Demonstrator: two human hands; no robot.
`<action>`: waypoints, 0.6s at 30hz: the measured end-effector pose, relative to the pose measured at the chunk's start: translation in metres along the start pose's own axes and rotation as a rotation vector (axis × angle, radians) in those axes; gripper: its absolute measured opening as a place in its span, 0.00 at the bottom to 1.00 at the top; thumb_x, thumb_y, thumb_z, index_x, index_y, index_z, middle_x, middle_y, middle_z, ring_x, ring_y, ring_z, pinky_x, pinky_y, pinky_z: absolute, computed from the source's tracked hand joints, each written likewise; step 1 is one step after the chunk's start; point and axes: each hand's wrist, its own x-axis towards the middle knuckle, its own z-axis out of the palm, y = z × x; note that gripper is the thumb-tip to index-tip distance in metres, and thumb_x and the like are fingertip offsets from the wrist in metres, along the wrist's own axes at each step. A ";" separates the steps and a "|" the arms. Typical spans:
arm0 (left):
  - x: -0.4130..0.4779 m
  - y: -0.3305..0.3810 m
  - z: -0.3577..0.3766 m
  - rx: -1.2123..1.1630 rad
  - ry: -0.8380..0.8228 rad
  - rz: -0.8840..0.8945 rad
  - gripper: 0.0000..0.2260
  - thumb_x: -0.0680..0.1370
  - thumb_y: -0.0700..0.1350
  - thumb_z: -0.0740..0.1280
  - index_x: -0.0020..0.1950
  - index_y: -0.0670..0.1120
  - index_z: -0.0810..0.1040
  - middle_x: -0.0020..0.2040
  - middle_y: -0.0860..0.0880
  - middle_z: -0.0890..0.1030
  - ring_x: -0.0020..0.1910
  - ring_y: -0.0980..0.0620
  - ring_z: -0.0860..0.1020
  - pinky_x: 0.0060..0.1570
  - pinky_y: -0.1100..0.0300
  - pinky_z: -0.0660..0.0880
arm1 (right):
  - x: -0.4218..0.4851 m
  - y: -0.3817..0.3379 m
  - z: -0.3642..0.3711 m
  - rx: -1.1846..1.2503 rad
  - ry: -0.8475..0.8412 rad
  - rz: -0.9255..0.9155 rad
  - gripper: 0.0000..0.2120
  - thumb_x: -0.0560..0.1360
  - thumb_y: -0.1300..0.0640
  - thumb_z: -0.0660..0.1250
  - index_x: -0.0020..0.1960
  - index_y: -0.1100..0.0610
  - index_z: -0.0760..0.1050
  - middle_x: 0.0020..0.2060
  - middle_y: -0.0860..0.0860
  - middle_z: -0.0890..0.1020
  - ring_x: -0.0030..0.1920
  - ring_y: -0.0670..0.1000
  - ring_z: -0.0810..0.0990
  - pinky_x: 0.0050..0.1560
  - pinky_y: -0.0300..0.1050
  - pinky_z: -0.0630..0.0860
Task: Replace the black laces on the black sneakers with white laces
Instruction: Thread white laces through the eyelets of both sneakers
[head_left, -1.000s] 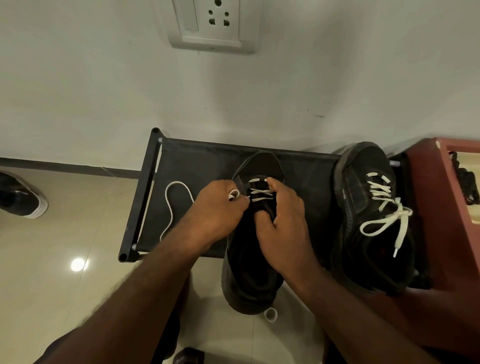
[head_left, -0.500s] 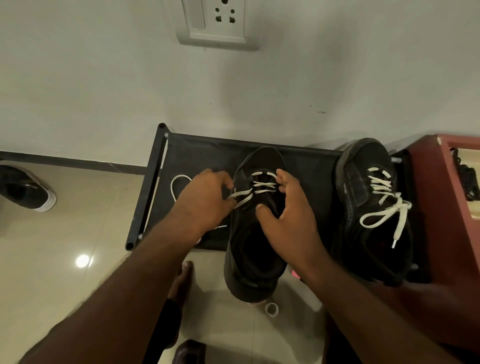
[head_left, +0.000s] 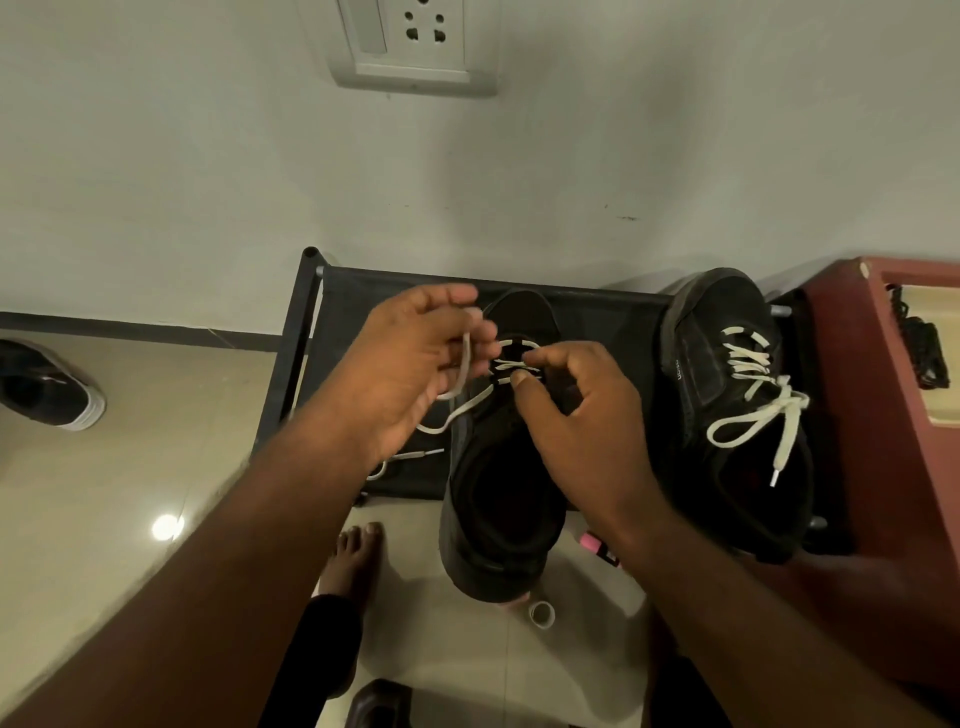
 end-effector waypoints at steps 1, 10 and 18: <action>-0.002 0.002 0.005 -0.194 -0.041 0.006 0.09 0.80 0.35 0.62 0.58 0.41 0.76 0.46 0.43 0.82 0.48 0.47 0.83 0.52 0.56 0.81 | 0.000 -0.004 -0.002 0.007 -0.045 -0.027 0.09 0.76 0.54 0.72 0.56 0.51 0.79 0.51 0.43 0.79 0.50 0.39 0.78 0.48 0.30 0.74; 0.001 0.006 0.006 -0.742 0.105 0.043 0.20 0.74 0.37 0.61 0.65 0.32 0.74 0.62 0.35 0.79 0.58 0.41 0.81 0.63 0.49 0.76 | 0.007 -0.028 -0.016 0.478 -0.265 0.110 0.08 0.82 0.59 0.62 0.47 0.59 0.78 0.42 0.58 0.83 0.44 0.59 0.82 0.48 0.53 0.81; 0.004 -0.006 0.002 0.023 0.281 0.076 0.05 0.81 0.43 0.64 0.55 0.47 0.78 0.51 0.45 0.82 0.42 0.58 0.81 0.39 0.66 0.78 | 0.034 -0.005 -0.046 0.558 0.080 0.307 0.10 0.84 0.53 0.60 0.50 0.55 0.78 0.28 0.49 0.73 0.25 0.45 0.65 0.24 0.38 0.62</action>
